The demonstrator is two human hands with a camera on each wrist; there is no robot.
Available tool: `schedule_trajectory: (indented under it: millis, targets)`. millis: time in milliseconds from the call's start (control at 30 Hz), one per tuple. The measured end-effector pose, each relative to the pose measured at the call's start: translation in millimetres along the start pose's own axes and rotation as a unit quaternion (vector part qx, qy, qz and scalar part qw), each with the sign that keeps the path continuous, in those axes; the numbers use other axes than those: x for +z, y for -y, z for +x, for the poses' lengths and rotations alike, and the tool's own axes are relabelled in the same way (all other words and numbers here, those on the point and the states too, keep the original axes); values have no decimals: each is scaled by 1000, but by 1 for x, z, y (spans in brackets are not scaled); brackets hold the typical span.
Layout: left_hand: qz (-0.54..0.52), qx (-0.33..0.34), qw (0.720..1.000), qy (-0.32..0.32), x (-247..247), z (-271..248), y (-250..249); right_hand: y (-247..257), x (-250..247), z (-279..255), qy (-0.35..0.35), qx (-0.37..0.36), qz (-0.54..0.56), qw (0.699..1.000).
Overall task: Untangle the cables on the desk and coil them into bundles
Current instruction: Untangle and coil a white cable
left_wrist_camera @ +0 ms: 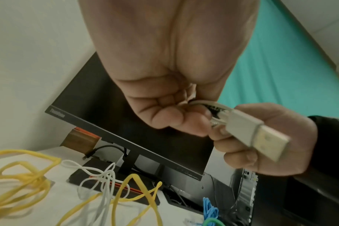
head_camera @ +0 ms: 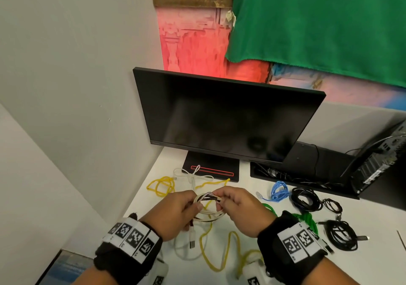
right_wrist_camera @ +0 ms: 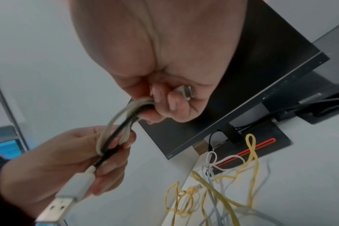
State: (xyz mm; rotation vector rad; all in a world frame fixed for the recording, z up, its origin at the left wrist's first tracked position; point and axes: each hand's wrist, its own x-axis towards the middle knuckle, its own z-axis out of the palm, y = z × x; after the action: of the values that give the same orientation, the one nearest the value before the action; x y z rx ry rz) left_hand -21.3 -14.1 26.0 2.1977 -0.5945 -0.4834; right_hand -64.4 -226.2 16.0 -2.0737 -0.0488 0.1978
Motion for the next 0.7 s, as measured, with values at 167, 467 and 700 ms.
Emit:
schedule_trajectory:
  millis: [167, 467, 700]
  targets:
    - [13, 14, 1000, 3, 4, 5, -4, 0, 13, 5, -64, -13, -12, 998]
    - [-124, 73, 989, -20, -3, 9, 4, 4, 28, 11, -55, -26, 166, 984]
    - [28, 54, 997, -46, 1, 15, 11, -7, 26, 14, -26, -16, 152, 988]
